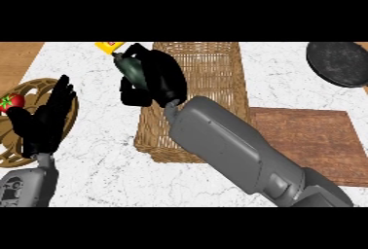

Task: Pick the eggplant from the cutting board and place it in the basket

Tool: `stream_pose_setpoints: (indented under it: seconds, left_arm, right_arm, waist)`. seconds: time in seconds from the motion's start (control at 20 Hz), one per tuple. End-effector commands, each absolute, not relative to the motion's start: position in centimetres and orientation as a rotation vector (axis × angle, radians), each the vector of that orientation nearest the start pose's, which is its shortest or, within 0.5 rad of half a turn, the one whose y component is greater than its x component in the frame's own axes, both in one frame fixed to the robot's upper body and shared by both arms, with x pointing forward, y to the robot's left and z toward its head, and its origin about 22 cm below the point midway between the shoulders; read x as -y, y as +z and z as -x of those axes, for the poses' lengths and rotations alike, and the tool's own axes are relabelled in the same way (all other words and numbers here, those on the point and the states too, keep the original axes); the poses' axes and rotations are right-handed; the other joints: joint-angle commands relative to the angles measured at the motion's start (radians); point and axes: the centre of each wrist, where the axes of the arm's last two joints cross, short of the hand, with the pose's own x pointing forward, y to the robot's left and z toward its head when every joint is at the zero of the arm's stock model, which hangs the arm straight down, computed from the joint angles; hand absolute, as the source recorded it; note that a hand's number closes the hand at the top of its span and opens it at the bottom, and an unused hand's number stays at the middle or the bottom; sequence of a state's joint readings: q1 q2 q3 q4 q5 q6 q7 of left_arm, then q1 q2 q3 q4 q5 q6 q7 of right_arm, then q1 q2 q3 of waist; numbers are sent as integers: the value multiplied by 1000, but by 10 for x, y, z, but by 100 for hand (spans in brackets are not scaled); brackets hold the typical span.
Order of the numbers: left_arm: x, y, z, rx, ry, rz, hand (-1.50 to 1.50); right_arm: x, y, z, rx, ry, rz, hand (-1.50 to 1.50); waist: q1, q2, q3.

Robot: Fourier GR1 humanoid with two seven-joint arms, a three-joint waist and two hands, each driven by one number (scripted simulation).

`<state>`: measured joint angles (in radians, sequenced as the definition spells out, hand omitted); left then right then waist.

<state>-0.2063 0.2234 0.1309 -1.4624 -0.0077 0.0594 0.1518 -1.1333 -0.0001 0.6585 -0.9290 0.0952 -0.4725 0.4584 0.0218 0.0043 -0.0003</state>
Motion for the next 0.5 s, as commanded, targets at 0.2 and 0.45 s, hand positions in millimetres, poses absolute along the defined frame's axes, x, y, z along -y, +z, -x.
stream_pose_setpoints:
  seconds: [0.2,0.45]
  left_arm:
    - [-292,46,-293,1526,-44,-287,0]
    - [-282,44,-291,1520,-33,-269,0]
  right_arm:
    - [-5,138,-379,1922,1251,788,150]
    - [-20,144,-379,2032,1321,928,150]
  waist:
    - [1,-2,-4]
    - [-7,-5,0]
